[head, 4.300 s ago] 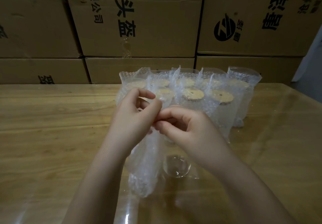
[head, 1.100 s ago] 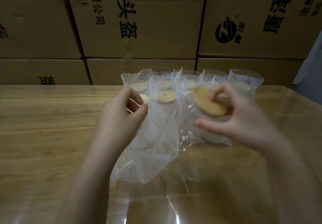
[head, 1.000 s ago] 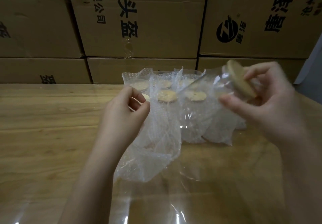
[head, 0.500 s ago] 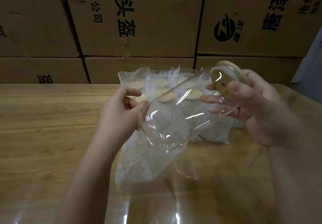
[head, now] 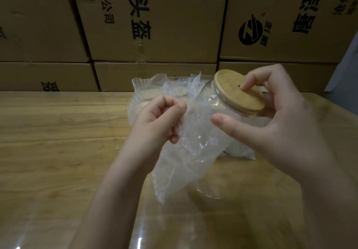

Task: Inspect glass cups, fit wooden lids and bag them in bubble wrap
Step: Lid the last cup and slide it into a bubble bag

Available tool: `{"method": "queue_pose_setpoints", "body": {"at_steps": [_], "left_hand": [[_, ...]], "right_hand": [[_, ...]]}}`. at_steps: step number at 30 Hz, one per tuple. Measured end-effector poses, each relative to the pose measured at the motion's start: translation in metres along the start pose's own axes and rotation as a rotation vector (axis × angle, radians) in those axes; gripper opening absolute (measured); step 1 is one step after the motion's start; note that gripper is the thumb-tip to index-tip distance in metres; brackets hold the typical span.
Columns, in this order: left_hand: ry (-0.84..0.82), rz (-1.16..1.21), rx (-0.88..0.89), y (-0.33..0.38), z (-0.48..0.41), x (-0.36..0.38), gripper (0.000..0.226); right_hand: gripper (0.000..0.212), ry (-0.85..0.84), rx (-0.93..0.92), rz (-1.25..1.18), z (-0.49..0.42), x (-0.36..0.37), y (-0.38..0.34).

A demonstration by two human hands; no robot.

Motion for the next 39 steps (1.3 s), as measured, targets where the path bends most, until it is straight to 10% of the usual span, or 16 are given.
{"method": "queue_pose_setpoints", "body": {"at_steps": [10,25,33,39], "left_hand": [[0.066,0.044,-0.253,-0.053,-0.008,-0.015,0.022],[0.134,-0.153,-0.143,-0.037,-0.013,-0.045,0.012],[-0.197,-0.971,0.152,0.021,0.009,-0.018,0.015],[-0.382,-1.251,0.005,0.016,0.029,-0.008,0.028]], "right_hand": [[0.043,-0.213,0.025,0.187,0.000,0.070,0.013],[0.045,-0.316,0.033,0.343,0.013,0.131,0.025],[0.049,-0.445,-0.104,0.328,0.015,0.129,0.017],[0.042,-0.431,-0.051,0.226,0.016,0.133,0.020]]}}
Point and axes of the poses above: each hand's wrist, its own z-axis away from the middle knuckle, its own x-axis out of the palm, y = z × x, the point moved 10 cm from there along -z, towards the middle knuckle, and after that the axes turned 9 degrees about z, right-handed, at the moved point
